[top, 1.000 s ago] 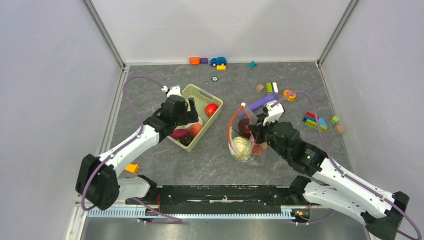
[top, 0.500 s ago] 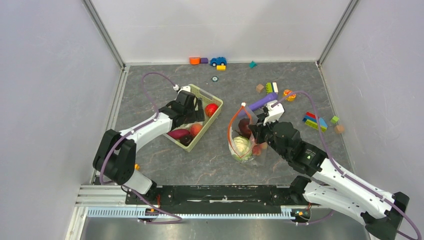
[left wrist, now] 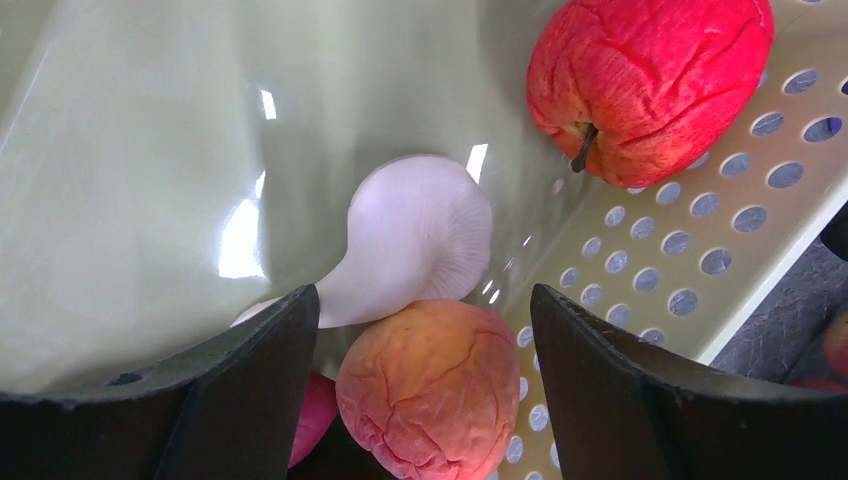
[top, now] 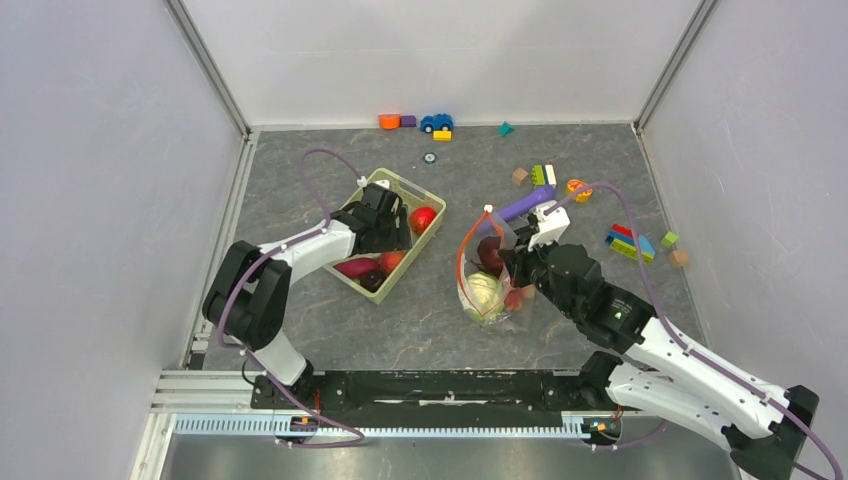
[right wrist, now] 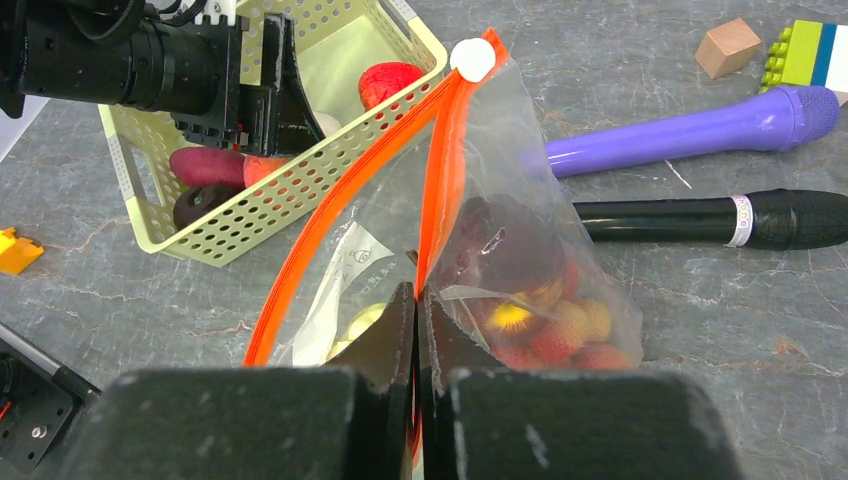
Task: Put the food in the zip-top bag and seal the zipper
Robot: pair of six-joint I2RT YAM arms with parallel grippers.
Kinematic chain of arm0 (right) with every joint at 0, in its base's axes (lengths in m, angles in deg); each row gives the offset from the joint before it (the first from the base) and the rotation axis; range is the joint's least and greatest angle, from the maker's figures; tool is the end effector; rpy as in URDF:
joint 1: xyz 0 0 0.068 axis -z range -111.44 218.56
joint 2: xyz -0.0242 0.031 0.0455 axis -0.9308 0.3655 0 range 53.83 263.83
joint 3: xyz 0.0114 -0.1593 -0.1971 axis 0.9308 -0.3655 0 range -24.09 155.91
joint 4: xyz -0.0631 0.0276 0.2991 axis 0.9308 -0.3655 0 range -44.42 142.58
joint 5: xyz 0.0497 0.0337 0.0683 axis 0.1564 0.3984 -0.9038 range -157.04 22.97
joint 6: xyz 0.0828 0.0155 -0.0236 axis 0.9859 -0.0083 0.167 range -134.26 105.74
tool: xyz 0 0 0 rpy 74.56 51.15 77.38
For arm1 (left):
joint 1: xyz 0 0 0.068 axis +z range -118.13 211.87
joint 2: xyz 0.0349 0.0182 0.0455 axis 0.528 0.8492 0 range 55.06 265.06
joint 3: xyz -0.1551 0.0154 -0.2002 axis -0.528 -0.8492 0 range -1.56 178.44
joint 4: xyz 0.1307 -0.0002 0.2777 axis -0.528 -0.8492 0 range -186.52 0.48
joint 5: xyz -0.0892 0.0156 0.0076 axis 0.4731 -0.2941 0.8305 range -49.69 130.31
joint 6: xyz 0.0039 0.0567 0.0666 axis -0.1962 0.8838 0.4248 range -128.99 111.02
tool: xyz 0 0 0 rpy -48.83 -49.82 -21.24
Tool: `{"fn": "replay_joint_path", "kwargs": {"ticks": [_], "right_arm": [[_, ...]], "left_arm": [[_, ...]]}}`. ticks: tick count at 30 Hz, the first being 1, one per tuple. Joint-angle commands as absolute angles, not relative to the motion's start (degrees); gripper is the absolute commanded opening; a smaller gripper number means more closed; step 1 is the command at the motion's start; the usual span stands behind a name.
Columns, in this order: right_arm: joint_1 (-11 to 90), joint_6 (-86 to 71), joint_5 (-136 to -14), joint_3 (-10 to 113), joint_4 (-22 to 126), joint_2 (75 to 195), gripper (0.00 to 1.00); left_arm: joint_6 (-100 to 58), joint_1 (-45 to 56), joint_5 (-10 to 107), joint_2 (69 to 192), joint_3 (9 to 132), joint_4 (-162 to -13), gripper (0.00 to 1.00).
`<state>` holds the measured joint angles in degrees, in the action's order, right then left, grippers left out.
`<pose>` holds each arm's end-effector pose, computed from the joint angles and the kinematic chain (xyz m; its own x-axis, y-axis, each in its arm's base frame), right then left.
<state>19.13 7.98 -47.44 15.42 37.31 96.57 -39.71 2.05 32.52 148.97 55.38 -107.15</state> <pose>0.1994 0.1928 0.2760 -0.3836 0.1004 -0.9180 -0.3928 0.8819 0.2606 0.3473 -0.1869 0.1059 -0.8248 -0.1107 -0.5545 0.0036 0.9796 -0.2009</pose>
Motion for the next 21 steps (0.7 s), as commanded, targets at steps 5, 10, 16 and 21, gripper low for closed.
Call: {"fn": "replay_joint_path", "kwargs": {"ticks": [5,10,16,21], "right_arm": [[19.43,8.05,-45.61,14.58,38.08,95.18,0.00],[19.43,7.79,-44.83,14.45,38.11,95.10,0.00],[19.52,7.62,-44.26,14.23,38.21,95.13,0.00],[19.54,7.43,-43.85,14.14,38.36,94.97,0.00]], "left_arm": [[-37.97,2.22,34.20,151.05,58.10,-107.96,0.69],[-38.14,2.24,35.78,150.31,57.56,-107.75,0.51],[-38.17,2.25,34.71,146.95,56.42,-107.98,0.34],[-37.97,2.25,32.28,142.88,55.95,-109.09,0.26]]}}
